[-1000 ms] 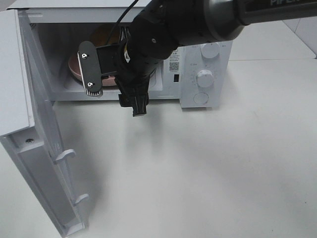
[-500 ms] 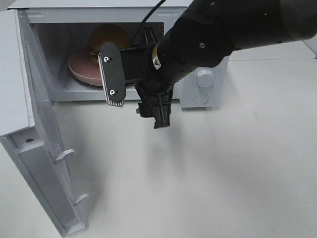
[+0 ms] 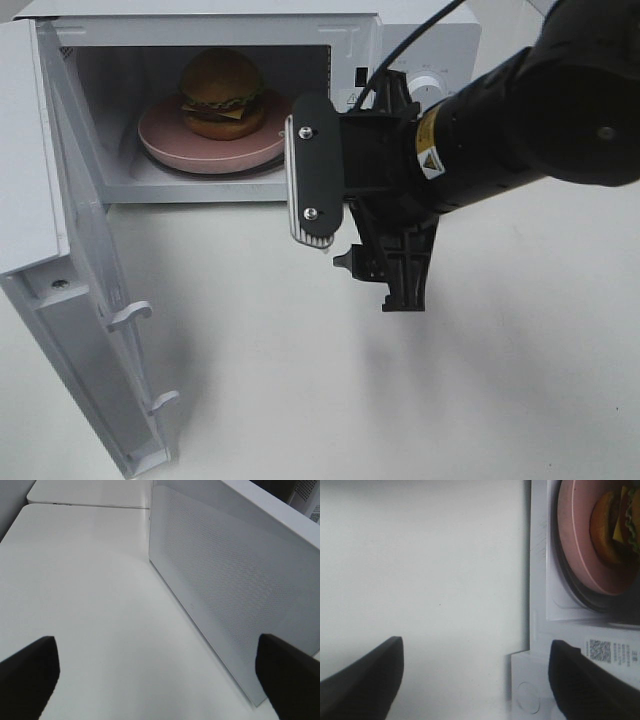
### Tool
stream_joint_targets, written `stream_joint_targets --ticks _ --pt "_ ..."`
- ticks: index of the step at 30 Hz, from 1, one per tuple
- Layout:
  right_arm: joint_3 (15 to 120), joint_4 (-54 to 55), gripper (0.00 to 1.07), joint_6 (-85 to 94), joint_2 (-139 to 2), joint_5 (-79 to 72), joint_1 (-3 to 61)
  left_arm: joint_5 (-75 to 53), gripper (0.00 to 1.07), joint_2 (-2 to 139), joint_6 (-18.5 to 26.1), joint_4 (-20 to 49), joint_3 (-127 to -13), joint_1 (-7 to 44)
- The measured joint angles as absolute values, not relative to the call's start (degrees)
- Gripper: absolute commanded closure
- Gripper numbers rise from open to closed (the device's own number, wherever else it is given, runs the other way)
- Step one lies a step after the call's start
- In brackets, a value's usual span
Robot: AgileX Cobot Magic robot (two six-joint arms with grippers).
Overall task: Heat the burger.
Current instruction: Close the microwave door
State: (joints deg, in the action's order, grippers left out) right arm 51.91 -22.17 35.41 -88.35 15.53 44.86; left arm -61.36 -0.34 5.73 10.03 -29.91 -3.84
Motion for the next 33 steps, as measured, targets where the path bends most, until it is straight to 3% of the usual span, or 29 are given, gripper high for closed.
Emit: stream_joint_targets --ticks 14,33 --pt "40.51 -17.48 0.32 14.27 -75.23 17.13 44.92 -61.36 0.07 -0.34 5.73 10.03 -29.91 -3.84" --pt "38.73 -13.24 0.33 1.09 -58.84 46.12 44.98 -61.36 0.07 -0.34 5.73 10.03 -29.91 -3.84"
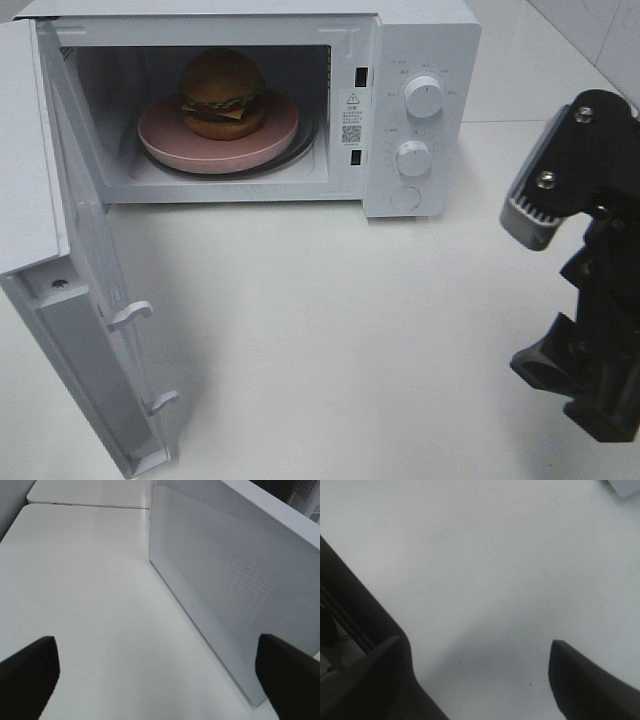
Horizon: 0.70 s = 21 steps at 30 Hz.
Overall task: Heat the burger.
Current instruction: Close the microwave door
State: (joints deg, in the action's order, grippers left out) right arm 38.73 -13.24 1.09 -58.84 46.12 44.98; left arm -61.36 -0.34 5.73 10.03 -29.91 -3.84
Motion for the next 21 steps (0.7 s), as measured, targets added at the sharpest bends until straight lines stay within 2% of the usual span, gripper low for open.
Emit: stream_joint_targets --ticks 7,14,19,21 --pt "38.67 -13.18 0.33 -2.52 -50.02 54.43 44.98 -61.36 0.07 -0.34 5.73 10.03 -29.91 -3.84" --pt "36.10 -13.18 0.33 -4.18 -40.57 55.92 44.86 -61.36 0.07 -0.34 5.73 10.03 -29.91 -3.84" --pt "31.86 -12.26 0.33 -4.81 -33.69 56.44 40.57 -61.36 0.07 -0.34 5.73 10.03 -29.91 -3.84" --pt "30.08 -11.80 0.33 -4.87 -30.42 56.55 36.73 -61.36 0.07 -0.34 5.73 10.03 -29.91 -3.84"
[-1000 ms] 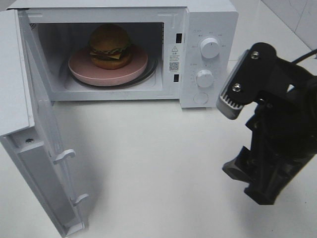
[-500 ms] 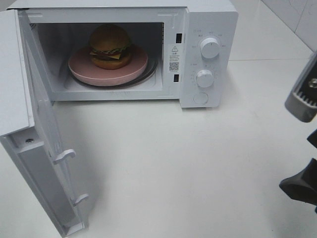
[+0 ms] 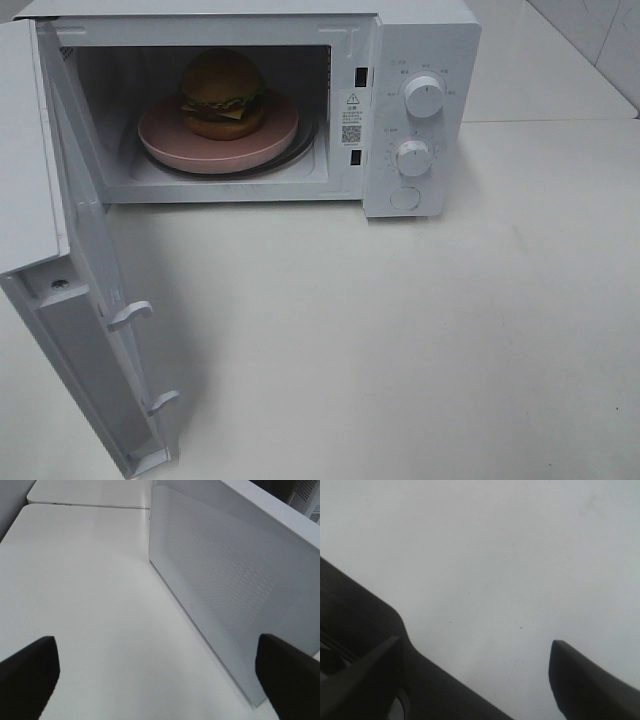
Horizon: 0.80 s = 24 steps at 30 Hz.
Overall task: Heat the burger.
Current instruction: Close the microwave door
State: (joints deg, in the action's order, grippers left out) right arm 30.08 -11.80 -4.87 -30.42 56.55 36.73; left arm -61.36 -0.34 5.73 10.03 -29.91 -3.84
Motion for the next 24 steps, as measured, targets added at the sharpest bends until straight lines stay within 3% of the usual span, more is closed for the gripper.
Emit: stream_joint_targets --ticks 14,24 --pt "28.42 -9.74 0.33 -4.87 -18.33 55.75 23.84 -61.36 0.07 -0.34 5.73 10.03 -29.91 -3.84" --pt "28.42 -9.05 0.33 -4.53 -6.59 55.75 10.77 -61.36 0.07 -0.34 5.73 10.03 -29.91 -3.84"
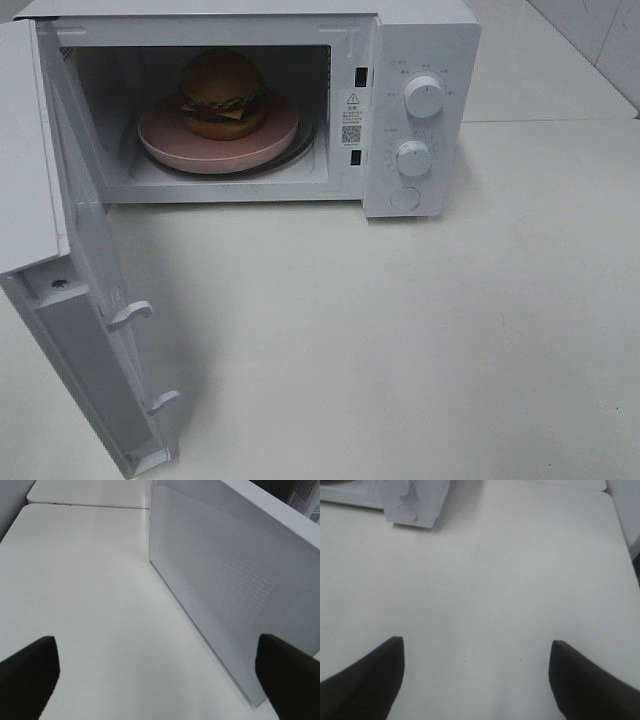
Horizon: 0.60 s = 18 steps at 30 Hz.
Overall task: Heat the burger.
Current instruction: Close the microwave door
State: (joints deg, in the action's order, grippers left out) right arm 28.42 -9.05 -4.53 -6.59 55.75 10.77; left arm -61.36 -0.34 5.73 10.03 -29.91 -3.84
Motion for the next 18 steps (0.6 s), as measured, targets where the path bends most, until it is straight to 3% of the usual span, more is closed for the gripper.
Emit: stream_joint_targets --ticks 8,18 --pt "28.42 -8.88 0.33 -4.53 -0.17 55.75 2.29 -61.36 0.07 -0.34 5.73 10.03 -29.91 -3.84" --pt "28.42 -8.82 0.33 -4.53 0.23 55.86 0.46 -61.36 0.07 -0.34 5.73 10.03 -29.91 -3.84"
